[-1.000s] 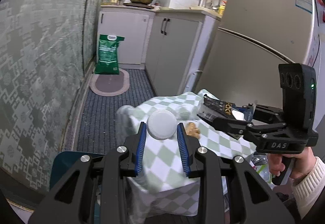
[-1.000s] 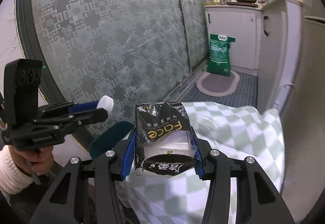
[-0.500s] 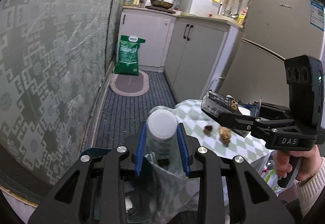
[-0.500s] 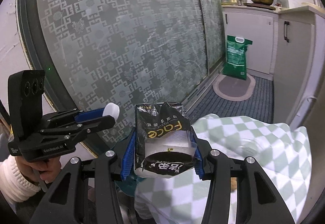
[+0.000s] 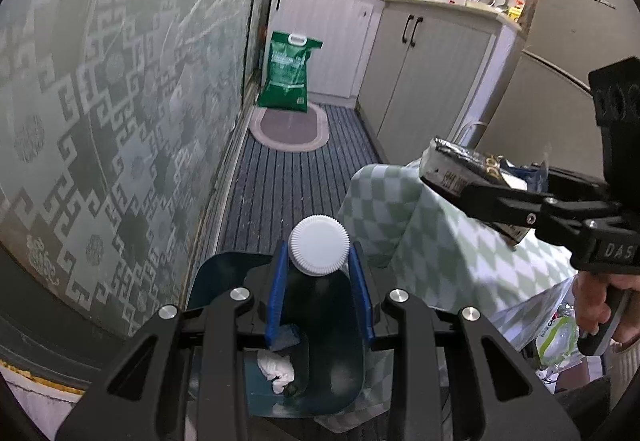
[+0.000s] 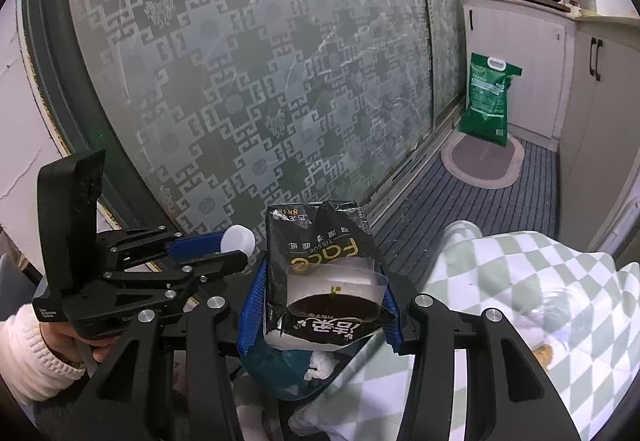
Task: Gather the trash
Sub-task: 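Carry the cap with the left tool while the right tool carries the snack bag to the teal bin, then open the left tool over the bin to drop the cap while the right tool releases the bag into it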
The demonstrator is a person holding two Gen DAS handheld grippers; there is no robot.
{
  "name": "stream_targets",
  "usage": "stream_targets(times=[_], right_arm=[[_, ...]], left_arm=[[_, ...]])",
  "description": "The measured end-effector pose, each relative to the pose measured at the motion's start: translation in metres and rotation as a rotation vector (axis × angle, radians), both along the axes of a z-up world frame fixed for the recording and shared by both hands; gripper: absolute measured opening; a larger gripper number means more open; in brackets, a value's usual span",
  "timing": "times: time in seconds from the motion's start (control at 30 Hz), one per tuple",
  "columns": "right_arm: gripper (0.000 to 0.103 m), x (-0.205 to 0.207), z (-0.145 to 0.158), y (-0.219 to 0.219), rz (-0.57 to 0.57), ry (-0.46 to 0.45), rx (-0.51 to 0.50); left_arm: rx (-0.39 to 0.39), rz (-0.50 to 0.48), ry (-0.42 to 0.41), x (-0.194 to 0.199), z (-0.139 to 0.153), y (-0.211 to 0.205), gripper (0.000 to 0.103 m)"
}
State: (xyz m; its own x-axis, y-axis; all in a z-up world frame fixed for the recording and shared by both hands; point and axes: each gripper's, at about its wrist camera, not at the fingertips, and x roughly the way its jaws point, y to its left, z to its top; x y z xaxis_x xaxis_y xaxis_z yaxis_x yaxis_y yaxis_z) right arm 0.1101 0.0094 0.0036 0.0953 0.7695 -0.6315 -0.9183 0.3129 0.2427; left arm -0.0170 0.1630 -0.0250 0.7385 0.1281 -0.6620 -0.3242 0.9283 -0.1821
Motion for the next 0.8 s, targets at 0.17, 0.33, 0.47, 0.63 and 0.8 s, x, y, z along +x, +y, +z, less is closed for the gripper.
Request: stream_targets(times=[0.17,0.33,0.47,0.63,0.8], right_arm=[[0.049,-0.004,-0.008,0.017,0.007,0.013,-0.041],[0.049,-0.005,-0.02,0.034,-0.006,0.035,-0.1],[0.049,-0.008,-0.027,0.043,-0.01,0.045,-0.128],[0.049,-0.012,-0.032,0.053,-0.003,0.043,-0.153],[0.05,-0.014,-0.038,0.059,0.003,0.045,-0.182]], left_arm=[[-0.031,-0.002,0.034,0.001,-0.011,0.008,0.033],[-0.049,-0.005,0.067,0.001,-0.019,0.013,0.035],[-0.037,-0.004,0.069,-0.002,-0.019,0.014,0.035],[-0.026,0.021,0.042,-0.009,-0.012,0.02,0.035],[-0.016,0.044,0.023,-0.014,-0.007,0.024,0.035]])
